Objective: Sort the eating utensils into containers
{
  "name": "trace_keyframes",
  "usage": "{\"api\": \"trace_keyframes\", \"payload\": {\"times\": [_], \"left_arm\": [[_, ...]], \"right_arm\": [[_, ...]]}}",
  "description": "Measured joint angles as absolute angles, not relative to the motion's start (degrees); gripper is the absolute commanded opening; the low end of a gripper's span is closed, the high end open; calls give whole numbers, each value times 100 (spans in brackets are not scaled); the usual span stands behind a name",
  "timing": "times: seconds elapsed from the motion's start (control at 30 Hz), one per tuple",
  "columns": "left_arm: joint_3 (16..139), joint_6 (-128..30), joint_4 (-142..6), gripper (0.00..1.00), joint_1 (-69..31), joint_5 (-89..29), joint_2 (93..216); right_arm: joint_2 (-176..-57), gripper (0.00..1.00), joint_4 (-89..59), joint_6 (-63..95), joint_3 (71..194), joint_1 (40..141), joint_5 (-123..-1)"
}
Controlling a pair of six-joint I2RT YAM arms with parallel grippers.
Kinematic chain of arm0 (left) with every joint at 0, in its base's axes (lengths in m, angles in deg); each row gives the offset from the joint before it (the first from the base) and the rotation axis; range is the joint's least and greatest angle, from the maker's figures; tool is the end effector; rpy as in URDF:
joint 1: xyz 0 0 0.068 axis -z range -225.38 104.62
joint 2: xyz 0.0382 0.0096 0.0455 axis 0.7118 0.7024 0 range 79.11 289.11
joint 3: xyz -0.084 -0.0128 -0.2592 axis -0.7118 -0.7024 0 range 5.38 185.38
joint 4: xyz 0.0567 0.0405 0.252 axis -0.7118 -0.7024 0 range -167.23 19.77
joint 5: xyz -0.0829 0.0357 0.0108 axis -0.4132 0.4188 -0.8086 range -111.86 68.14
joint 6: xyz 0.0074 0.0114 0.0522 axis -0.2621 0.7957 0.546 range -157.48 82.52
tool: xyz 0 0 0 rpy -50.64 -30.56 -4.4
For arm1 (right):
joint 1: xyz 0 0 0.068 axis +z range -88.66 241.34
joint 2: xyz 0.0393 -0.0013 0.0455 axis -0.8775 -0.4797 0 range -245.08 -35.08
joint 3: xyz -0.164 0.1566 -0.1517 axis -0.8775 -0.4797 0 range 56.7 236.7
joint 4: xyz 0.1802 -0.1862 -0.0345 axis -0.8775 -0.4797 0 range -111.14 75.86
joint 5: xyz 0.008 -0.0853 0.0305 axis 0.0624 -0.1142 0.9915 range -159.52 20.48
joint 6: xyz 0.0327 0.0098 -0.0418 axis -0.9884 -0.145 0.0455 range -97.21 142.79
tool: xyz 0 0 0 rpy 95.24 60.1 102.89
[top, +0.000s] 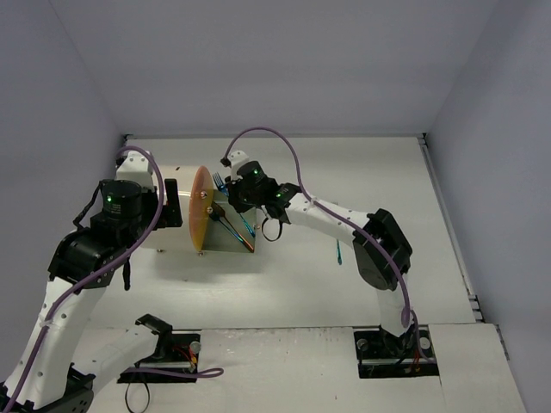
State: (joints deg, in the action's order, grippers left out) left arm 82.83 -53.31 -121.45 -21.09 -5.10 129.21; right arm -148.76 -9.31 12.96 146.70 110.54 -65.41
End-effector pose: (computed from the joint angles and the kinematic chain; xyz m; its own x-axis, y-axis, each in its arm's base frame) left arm 0.1315 -0.0480 0.4381 -0.3967 -0.1076 -0.9116 0.0472 0.9894 -0.1373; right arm 0.3105 0.3637 0.2764 -0.3444 -0.1385 -0.9285 -0.7517 0.6333 0.1843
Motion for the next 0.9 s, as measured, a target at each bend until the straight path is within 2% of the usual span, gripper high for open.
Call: {"api": "trace_keyframes", "payload": {"times": [0.53,0.9], "left_arm": [[8283,-5333,-12145,93,-2109,-513,12977],[8283,-5341,-12148,93,-2109,-513,12887]], "right_arm": [[-14559,0,-1564,1450,14443,11138,-6561],[-14927,0,-1577,1080,14536,11179,-6426]]}}
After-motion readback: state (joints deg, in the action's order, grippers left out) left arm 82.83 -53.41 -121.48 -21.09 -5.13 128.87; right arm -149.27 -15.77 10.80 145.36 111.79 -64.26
